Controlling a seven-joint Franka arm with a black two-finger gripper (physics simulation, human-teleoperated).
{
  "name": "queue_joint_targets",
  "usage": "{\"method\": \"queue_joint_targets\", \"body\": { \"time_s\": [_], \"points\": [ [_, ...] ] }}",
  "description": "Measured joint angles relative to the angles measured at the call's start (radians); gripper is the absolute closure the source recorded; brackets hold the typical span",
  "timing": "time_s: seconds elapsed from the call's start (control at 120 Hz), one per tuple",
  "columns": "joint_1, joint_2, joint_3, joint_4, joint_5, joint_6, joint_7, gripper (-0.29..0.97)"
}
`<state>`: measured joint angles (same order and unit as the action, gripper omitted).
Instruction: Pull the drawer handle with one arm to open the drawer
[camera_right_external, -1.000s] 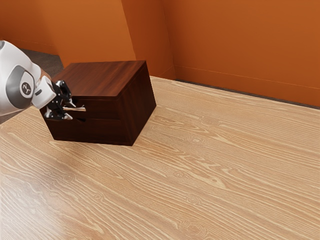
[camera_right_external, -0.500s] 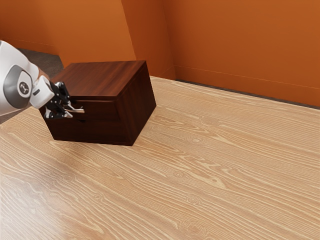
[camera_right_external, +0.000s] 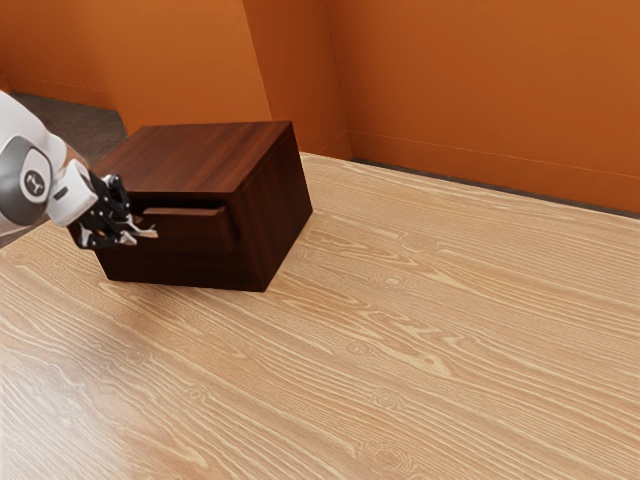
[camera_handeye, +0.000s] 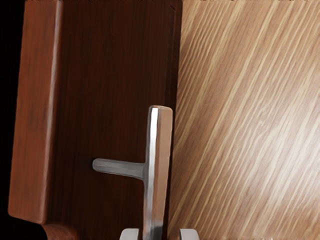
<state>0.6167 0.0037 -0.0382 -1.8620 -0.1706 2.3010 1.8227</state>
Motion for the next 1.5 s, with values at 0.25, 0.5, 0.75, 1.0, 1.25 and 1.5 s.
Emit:
{"method": "queue_joint_targets", "body": {
  "time_s": [0.25,0.5,0.75,1.0,1.25,1.5],
  "points": [
    [0.006,-0.044,0.000,-0.049,0.000,-0.002,0.001,0.69],
    [-0.006,-0.105,0.021,-0.110,0.000,-0.007,0.002,0.70],
    [0.008,-0.157,0.044,-0.170,0.001,-0.017,0.005,0.70],
    [0.004,-0.193,0.039,-0.211,0.001,-0.019,0.008,0.71],
    [0.002,-0.245,0.037,-0.258,0.002,-0.021,0.010,0.71],
    [0.001,-0.291,0.041,-0.293,0.002,-0.028,0.011,0.72]
  ]
}}
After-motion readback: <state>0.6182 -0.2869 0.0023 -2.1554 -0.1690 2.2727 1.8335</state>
